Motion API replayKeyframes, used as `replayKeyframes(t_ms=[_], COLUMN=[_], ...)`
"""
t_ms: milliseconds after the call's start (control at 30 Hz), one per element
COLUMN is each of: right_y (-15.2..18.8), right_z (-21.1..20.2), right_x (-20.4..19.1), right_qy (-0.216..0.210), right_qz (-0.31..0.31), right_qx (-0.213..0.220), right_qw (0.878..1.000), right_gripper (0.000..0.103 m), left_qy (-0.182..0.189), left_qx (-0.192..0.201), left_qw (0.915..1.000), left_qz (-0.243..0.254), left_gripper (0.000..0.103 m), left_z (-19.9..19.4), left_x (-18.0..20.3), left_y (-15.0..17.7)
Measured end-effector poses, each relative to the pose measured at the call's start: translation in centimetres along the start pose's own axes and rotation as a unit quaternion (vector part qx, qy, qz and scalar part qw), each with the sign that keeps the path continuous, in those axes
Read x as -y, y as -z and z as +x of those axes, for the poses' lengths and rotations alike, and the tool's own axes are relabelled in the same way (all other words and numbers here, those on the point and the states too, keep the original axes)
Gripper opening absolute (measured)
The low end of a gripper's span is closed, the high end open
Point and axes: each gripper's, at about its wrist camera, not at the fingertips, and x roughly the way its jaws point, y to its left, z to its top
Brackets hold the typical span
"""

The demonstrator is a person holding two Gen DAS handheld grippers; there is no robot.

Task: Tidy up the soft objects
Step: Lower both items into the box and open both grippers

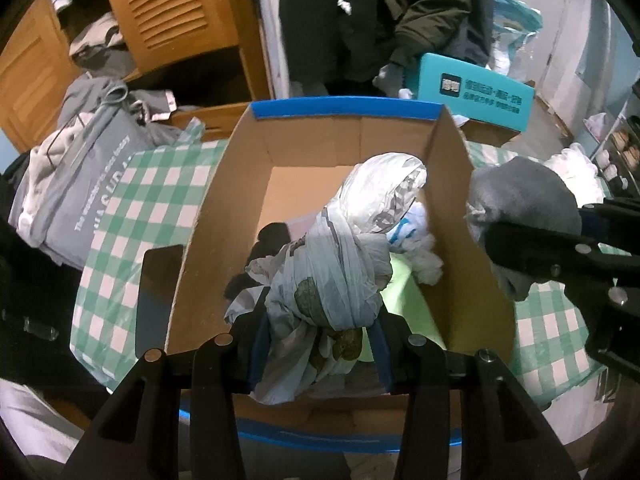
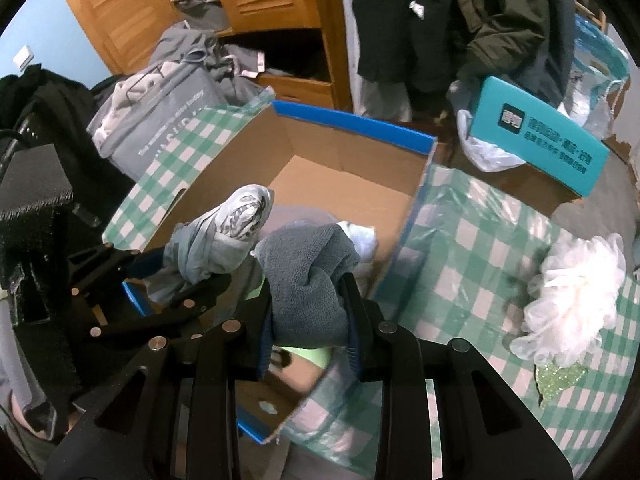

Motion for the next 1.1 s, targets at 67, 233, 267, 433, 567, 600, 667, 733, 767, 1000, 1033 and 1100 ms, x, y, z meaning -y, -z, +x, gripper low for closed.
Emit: replayKeyframes(t_ms=[67,233,267,433,567,600,667,733,767,1000,1033,1100], right_y=[-0.1,-0.4,-0.4,-0.6,-0.4,-0.4,-0.4,-0.3,-0.3,0.8,1.0,1.4], right_z=[0.6,1.6,1.8,2.3,2.0,2.0,1.7,1.4,1.2,-0.5,-0.8,-1.2], right_x=[-0.3,-0.3,-0.3,-0.3,-0.1,-0.1,0.2,0.6,0.9,2.8,3.2,3.8], right_qy=[-0.001,-0.003,-0.005,-0.014,-0.009,-0.008,-0.004,-0.001,0.002,0.027,0.033,0.040], right_qz=[-0.002,0.001,0.002,0.004,0.009,0.010,0.015,0.020,0.023,0.044,0.047,0.051], right_qx=[-0.005,-0.015,-0.018,-0.026,-0.022,-0.021,-0.017,-0.014,-0.013,-0.006,-0.005,-0.003], right_qw=[1.000,1.000,1.000,1.000,1.000,1.000,1.000,1.000,1.000,0.999,0.998,0.998], right_gripper=[0.028,0.029,0.030,0.040,0.053,0.056,0.059,0.063,0.065,0.066,0.066,0.066], left_qy=[-0.004,-0.008,-0.009,-0.022,-0.028,-0.029,-0.027,-0.027,-0.026,-0.006,-0.005,-0.003], left_qx=[-0.003,-0.007,-0.009,-0.021,-0.023,-0.021,-0.015,-0.012,-0.011,-0.016,-0.014,-0.009], left_qw=[1.0000,0.9998,0.9997,0.9992,0.9990,0.9990,0.9991,0.9992,0.9992,0.9995,0.9997,0.9998], left_qz=[-0.006,-0.018,-0.021,-0.027,-0.027,-0.027,-0.028,-0.028,-0.028,-0.025,-0.021,-0.015], left_gripper=[0.044,0.045,0.045,0.052,0.065,0.069,0.075,0.078,0.078,0.078,0.078,0.078], left_z=[0.2,0.4,0.5,1.1,1.2,1.1,0.7,0.5,0.5,0.3,0.2,-0.1], left_x=[-0.4,-1.2,-1.4,-1.8,-1.9,-1.9,-1.9,-1.8,-1.8,-0.6,-0.2,0.4], left_y=[0.0,0.0,0.1,0.2,0.2,0.2,0.1,0.0,0.0,-0.3,-0.4,-0.5])
